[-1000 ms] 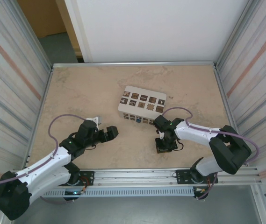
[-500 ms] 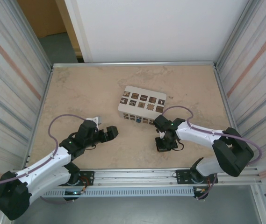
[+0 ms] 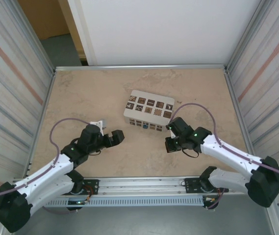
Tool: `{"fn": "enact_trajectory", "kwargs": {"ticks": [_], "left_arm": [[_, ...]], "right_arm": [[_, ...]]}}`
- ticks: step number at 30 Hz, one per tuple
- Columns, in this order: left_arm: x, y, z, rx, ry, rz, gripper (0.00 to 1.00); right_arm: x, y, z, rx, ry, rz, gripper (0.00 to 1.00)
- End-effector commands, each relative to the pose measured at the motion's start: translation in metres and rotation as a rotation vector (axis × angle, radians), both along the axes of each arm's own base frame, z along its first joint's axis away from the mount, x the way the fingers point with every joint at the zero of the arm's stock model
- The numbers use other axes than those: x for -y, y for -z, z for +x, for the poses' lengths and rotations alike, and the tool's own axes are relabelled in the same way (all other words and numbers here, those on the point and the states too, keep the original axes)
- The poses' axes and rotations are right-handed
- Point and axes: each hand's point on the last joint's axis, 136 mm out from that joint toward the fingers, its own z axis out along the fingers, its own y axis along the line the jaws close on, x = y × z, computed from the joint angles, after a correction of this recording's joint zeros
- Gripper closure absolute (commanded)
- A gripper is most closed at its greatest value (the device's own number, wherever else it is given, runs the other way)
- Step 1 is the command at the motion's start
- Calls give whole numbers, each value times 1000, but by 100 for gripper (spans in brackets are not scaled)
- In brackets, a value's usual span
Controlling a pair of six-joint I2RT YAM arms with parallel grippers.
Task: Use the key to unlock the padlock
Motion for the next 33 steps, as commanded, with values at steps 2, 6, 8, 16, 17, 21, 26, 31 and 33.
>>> {"fn": "enact_trajectory", "kwargs": {"ticks": [2,6,8,16,17,21,26,31,33], "left_arm": [[19,-44,6,119,75,-93,3],[29,-67,8,168,127,-113,6],[34,-79,7,189,162,-122,8],[46,-123,1,295,295,-95,19],[48,-127,-1,305,312,-93,20],[54,-142,-4,337,374,-88,23],[69,-161,-11,361,469,-142,25],[82,-181,-16,373,541,-205,28],[85,-191,-18,391,559,-229,28]], "right_arm": [[-10,-31,16,171,-69,52,100],[-16,-62,25,304,-117,104,100],[-19,-73,28,354,-146,116,100],[-32,-119,30,546,-290,171,100],[-34,-123,29,564,-313,178,100],[-44,-144,26,633,-406,203,100],[-54,-169,25,701,-488,216,100],[-67,-190,24,757,-551,230,100],[-74,-196,22,771,-576,236,100]]}}
